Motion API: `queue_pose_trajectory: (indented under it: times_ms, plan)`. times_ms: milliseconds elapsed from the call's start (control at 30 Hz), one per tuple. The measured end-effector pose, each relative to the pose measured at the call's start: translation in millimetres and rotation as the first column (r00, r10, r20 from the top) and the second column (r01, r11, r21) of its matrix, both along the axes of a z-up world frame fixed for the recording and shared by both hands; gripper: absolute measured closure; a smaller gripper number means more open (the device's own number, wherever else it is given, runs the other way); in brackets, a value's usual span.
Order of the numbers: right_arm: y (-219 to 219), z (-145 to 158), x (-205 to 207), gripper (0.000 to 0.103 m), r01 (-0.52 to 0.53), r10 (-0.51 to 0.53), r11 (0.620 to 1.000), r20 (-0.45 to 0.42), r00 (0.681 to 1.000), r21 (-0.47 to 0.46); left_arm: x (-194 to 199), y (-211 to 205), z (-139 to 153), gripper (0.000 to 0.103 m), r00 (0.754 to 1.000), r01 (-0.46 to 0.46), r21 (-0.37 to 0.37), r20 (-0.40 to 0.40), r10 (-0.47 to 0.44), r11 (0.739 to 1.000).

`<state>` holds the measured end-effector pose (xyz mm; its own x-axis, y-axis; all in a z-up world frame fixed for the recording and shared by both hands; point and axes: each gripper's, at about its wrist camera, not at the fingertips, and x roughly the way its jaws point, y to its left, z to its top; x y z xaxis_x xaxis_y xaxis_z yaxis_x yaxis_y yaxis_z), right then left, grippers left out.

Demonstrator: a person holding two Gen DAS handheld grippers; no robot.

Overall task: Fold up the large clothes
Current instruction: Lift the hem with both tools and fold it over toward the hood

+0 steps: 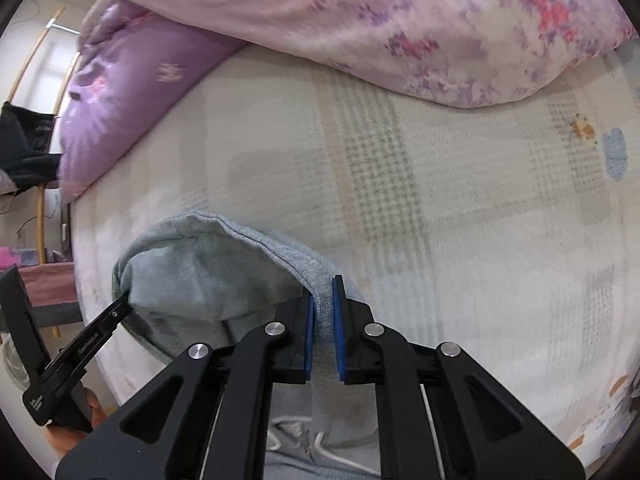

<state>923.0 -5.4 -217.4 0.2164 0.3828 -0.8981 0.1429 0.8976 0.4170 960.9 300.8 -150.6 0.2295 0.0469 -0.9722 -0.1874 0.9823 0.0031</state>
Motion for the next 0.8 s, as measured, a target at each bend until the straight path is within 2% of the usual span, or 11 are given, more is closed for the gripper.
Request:
queue_pose_trajectory:
  times_ms: [267,333,400,533,667,800]
  plan:
    - [8.7,60.3,-59.1,0.095,-0.020,0.019,1.000,0.091,0.996,0.001,-59.1,-10.3,58.5,0.096,0.997,0.026,0.005,0.074,-0.026,1.000]
    - [17.6,76.6,-81.8,0.095,-0.044,0.049,0.998,0.117,0.992,-0.050,-80.0,-15.5,75.2,0.096,0.993,0.060,0.007,0.098,-0.060,0.998]
    - [27.5,90.6,-102.9,0.095,-0.078,0.093,0.991,0.141,0.986,-0.108,-103.0,-25.4,93.1,0.096,0.987,0.114,0.053,0.111,-0.119,0.992]
    - [44.3,116.5,-148.0,0.095,-0.152,0.177,0.979,0.196,0.964,-0.136,-146.3,-40.0,120.9,0.096,0.973,0.173,0.085,0.143,-0.184,0.981]
    - [53.5,130.1,-198.5,0.095,-0.213,0.247,0.964,0.239,0.939,-0.160,-198.3,-45.2,141.5,0.096,0.962,0.197,0.066,0.181,-0.206,0.978]
    - [53.1,126.2,-251.3,0.095,-0.275,0.302,0.951,0.240,0.923,-0.139,-258.3,-52.4,147.4,0.096,0.950,0.235,0.107,0.186,-0.252,0.966]
